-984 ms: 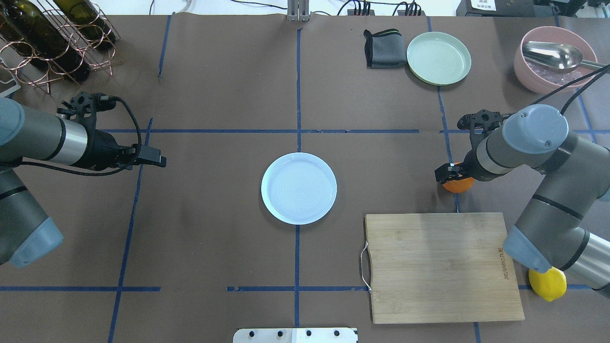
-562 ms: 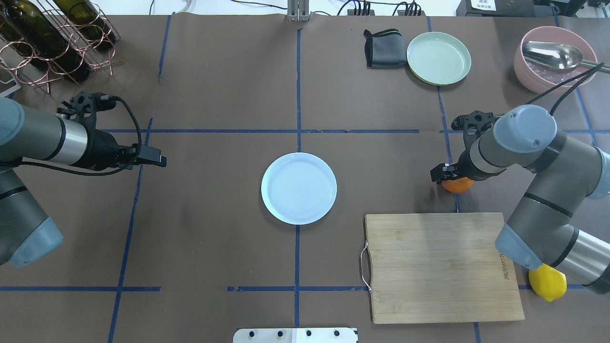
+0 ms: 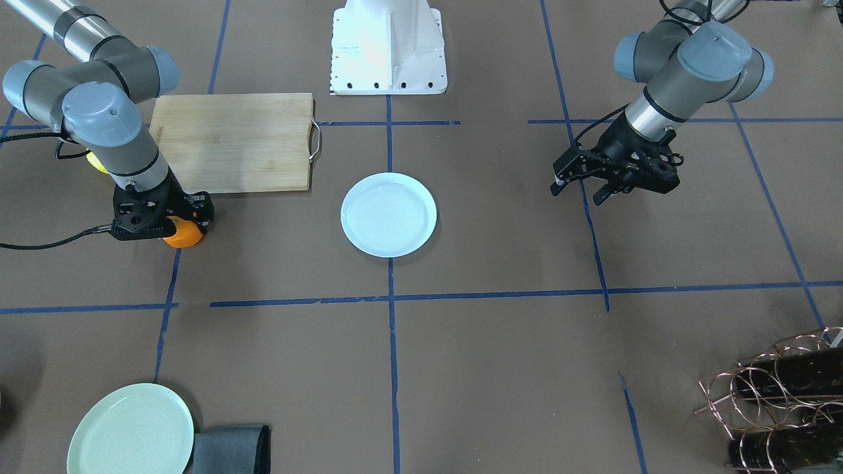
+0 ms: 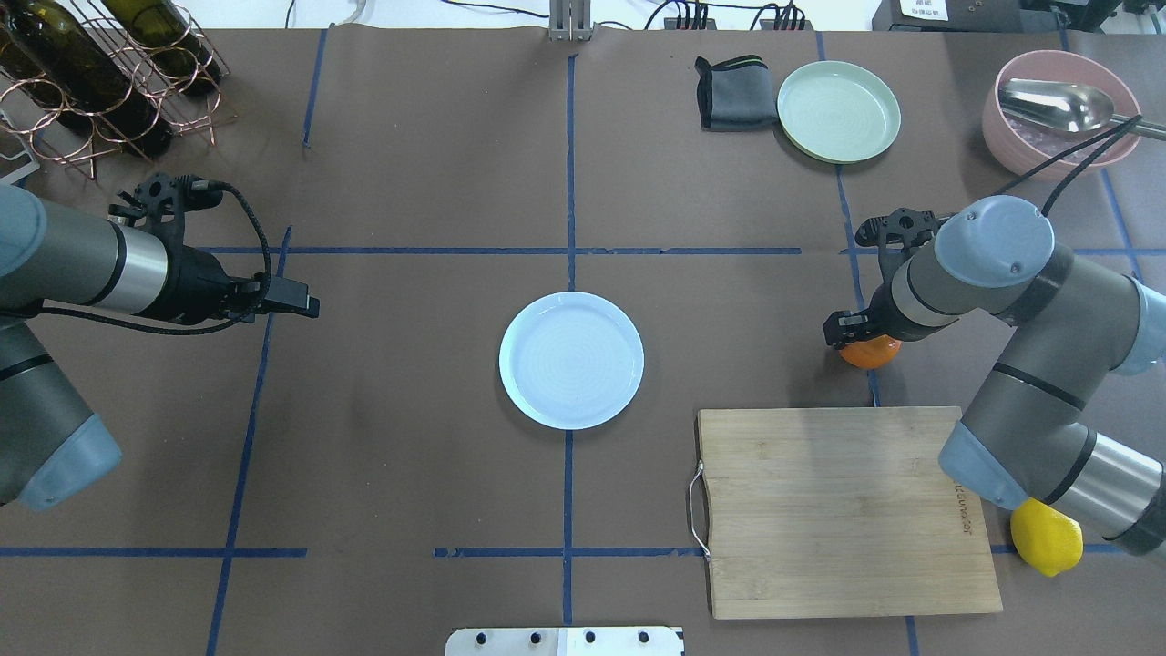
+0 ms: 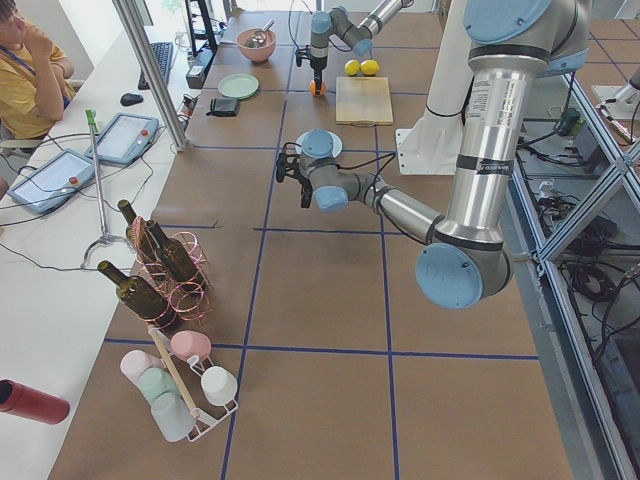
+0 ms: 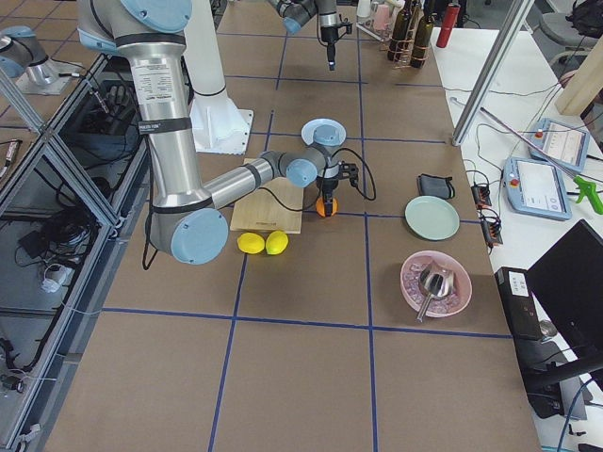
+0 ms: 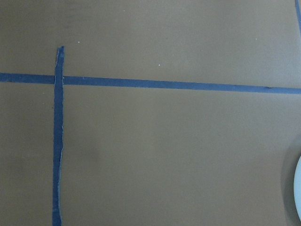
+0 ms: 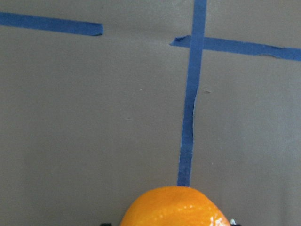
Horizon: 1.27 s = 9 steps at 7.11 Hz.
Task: Pick orange to plate
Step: 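Lower the right gripper over the orange and close on it, then carry the orange with the right gripper over the white plate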
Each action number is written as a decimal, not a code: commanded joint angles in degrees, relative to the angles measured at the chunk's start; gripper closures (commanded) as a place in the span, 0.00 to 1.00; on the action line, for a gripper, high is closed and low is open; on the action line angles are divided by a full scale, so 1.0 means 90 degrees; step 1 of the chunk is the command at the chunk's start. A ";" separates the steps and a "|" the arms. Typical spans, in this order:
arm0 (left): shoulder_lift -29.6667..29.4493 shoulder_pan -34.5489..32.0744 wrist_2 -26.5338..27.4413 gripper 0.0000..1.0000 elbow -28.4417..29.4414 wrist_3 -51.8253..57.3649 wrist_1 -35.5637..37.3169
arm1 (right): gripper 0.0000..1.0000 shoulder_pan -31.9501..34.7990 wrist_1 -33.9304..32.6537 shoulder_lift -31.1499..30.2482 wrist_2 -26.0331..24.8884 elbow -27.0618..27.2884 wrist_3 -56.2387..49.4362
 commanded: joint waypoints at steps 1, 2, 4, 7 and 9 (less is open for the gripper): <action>0.0011 -0.0001 0.0000 0.00 -0.0042 0.0000 0.0000 | 1.00 -0.0011 -0.0071 0.0057 0.0024 0.0494 0.0047; 0.0059 -0.0001 -0.0010 0.00 -0.0178 -0.0010 0.0000 | 0.94 -0.0031 -0.0690 0.0667 0.0063 0.0457 0.0066; 0.0060 -0.0001 -0.0010 0.00 -0.0179 -0.0010 0.0000 | 1.00 -0.0535 -0.2111 0.2172 -0.0044 0.0466 0.0986; 0.0070 -0.0011 -0.0010 0.00 -0.0121 -0.0010 0.0000 | 1.00 -0.1464 -0.1142 0.3228 -0.0861 -0.0629 0.2064; 0.0060 -0.0001 -0.0010 0.00 -0.0111 -0.0039 0.0000 | 1.00 -0.1719 -0.0046 0.3758 -0.1303 -0.1942 0.2381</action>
